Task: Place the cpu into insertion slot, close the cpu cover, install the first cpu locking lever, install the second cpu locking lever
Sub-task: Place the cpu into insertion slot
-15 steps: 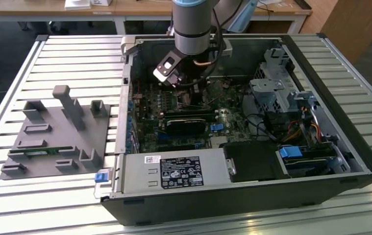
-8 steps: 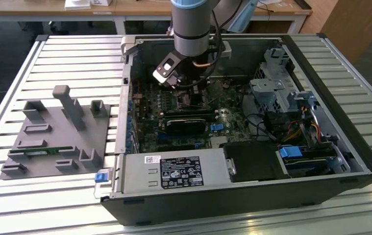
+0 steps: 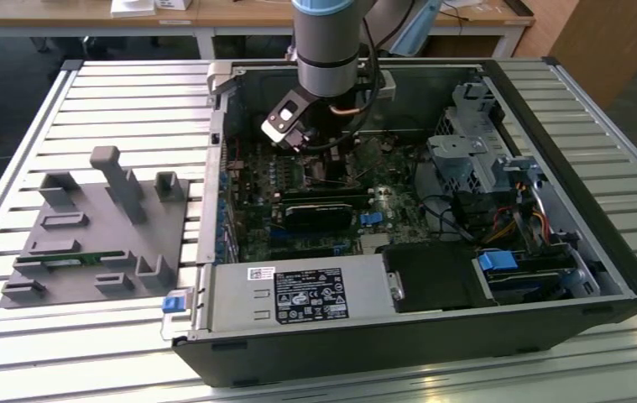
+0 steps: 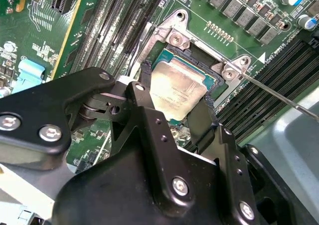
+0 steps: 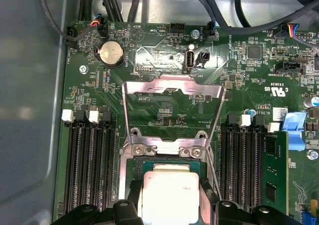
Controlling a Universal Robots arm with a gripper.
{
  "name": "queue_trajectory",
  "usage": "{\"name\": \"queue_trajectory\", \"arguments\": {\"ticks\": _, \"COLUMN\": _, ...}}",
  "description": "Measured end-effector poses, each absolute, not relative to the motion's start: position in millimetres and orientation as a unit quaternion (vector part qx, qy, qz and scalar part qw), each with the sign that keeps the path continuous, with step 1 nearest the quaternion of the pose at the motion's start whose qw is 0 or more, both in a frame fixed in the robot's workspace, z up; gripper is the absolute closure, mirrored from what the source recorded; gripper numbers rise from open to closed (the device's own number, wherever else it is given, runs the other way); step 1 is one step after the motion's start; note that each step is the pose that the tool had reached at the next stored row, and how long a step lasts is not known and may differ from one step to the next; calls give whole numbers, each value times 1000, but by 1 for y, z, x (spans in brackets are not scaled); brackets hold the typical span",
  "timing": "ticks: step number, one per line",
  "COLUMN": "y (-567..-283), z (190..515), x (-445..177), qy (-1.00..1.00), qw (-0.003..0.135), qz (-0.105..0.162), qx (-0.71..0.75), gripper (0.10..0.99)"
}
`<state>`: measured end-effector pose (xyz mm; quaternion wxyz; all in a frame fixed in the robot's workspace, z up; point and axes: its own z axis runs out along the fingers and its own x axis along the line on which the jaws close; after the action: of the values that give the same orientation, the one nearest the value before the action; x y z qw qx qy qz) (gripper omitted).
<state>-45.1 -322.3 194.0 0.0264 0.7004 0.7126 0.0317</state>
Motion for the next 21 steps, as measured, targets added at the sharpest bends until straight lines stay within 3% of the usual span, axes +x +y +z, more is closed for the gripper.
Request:
{"name": "queue_trajectory", "arguments": {"ticks": 7, "y": -322, "z": 194, "x": -45, "qy": 713, "qw": 26, "qz": 32, "qx": 700, "gripper": 537}}
{"name": "queue_trajectory", "arguments": {"ticks": 8, "y": -322, "z": 194, "x": -45, "qy": 713, "qw": 26, "qz": 32, "qx": 700, "gripper": 475}}
{"name": "queue_trajectory", "arguments": {"ticks": 21, "y": -318, "z": 193, "x": -45, "qy": 713, "qw": 26, "qz": 32, "qx": 700, "gripper": 475}}
